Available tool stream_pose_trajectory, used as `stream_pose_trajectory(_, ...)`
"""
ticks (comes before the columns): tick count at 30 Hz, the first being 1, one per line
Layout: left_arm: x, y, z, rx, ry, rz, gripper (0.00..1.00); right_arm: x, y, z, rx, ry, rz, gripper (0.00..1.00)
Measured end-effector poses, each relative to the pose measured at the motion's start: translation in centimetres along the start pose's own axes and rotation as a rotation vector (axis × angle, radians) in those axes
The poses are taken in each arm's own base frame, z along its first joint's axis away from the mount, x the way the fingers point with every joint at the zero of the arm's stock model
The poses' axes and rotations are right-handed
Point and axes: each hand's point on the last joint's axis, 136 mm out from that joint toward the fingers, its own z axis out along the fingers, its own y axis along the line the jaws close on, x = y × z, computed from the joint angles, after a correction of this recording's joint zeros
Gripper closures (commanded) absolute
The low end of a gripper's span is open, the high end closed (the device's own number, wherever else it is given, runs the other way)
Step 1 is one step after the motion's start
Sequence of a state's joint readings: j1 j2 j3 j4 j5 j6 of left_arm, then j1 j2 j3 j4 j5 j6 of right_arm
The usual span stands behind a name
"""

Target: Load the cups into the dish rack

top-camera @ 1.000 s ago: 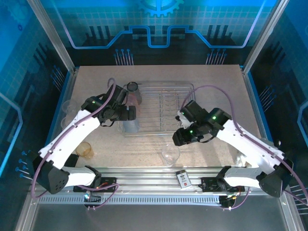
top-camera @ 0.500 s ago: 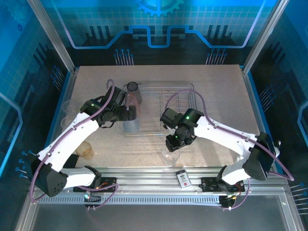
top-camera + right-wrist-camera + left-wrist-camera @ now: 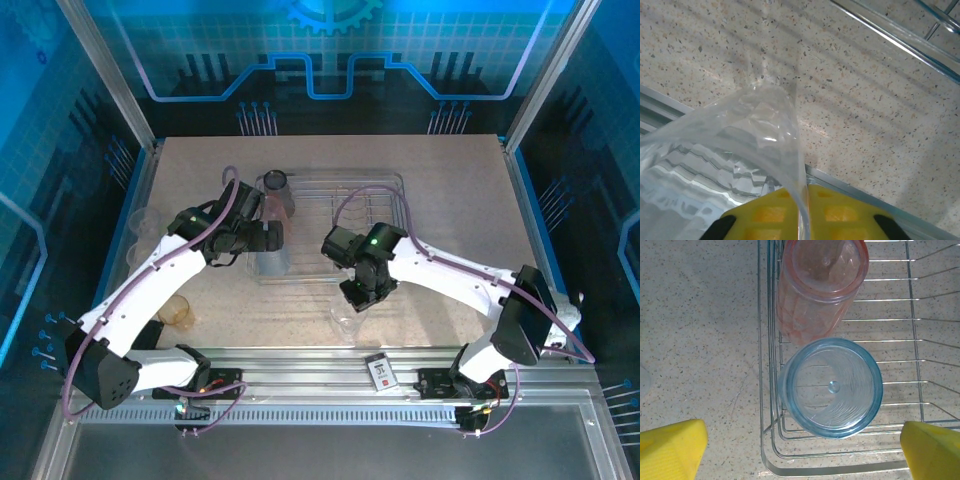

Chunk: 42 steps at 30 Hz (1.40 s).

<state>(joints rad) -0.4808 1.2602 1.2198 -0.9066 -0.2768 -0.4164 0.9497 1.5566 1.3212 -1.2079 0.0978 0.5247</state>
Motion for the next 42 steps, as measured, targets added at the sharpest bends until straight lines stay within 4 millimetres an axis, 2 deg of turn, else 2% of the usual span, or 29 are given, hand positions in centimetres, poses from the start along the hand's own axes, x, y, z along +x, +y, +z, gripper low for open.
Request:
stream_pose_trajectory(1, 0.0, 0.0, 0.0, 0.000, 0.000, 0.000, 0.01, -0.1, 0.1, -0.1, 0.001, 0.000, -0.005, 1.00)
stream_pose_trajectory(6, -0.1, 0.0, -0.2, 0.002, -0.005, -0.002, 0.01, -0.8, 1.1, -0.5, -0.008, -0.013, -0.061, 1.00)
stream_pose_trajectory(12, -0.4, 0.2, -0.9, 0.016, -0.028, -0.014, 0.01, -2.0, 3.2, -2.4, -0.100, -0.084, -0.151, 1.00)
stream_pose_trajectory(15, -0.8, 0.1, -1.9, 0.047, -0.060, -0.030, 0.01, -2.4, 4.2, -4.2, -0.176, -0.157, -0.193, 1.00)
stream_pose_trajectory(18, -1.4, -0.3, -3.2, 0.105, -0.098, -0.046, 0.00, -3.0, 4.8, -6.9, -0.276, -0.261, -0.211, 1.00)
stream_pose_trajectory(20, -2.1, -1.0, -4.5, 0.171, -0.141, -0.059, 0.01, -3.6, 4.5, -9.1, -0.347, -0.350, -0.196, 1.00)
stream_pose_trajectory(23, -3.1, -2.0, -6.8, 0.292, -0.222, -0.075, 0.01, -4.3, 2.8, -11.3, -0.434, -0.463, -0.122, 1.00)
stream_pose_trajectory(28, -3.5, -4.7, -10.5, 0.536, -0.314, -0.052, 0.00, -5.4, -1.5, -12.6, -0.583, -0.567, 0.117, 1.00)
stream_pose_trajectory(30, -3.5, -6.0, -11.6, 0.628, -0.328, -0.029, 0.01, -5.9, -2.5, -12.8, -0.653, -0.593, 0.191, 1.00)
stream_pose_trajectory(33, -3.5, -7.9, -12.9, 0.759, -0.327, 0.008, 0.00, -6.4, -2.5, -13.6, -0.772, -0.627, 0.233, 1.00)
stream_pose_trajectory(35, -3.4, -9.0, -13.6, 0.840, -0.316, 0.019, 0.01, -6.8, -2.1, -15.0, -0.859, -0.667, 0.230, 1.00)
stream_pose_trajectory(42, -3.5, -10.8, -14.3, 0.986, -0.276, 0.023, 0.01, -6.8, -1.0, -20.0, -1.051, -0.796, 0.151, 1.00)
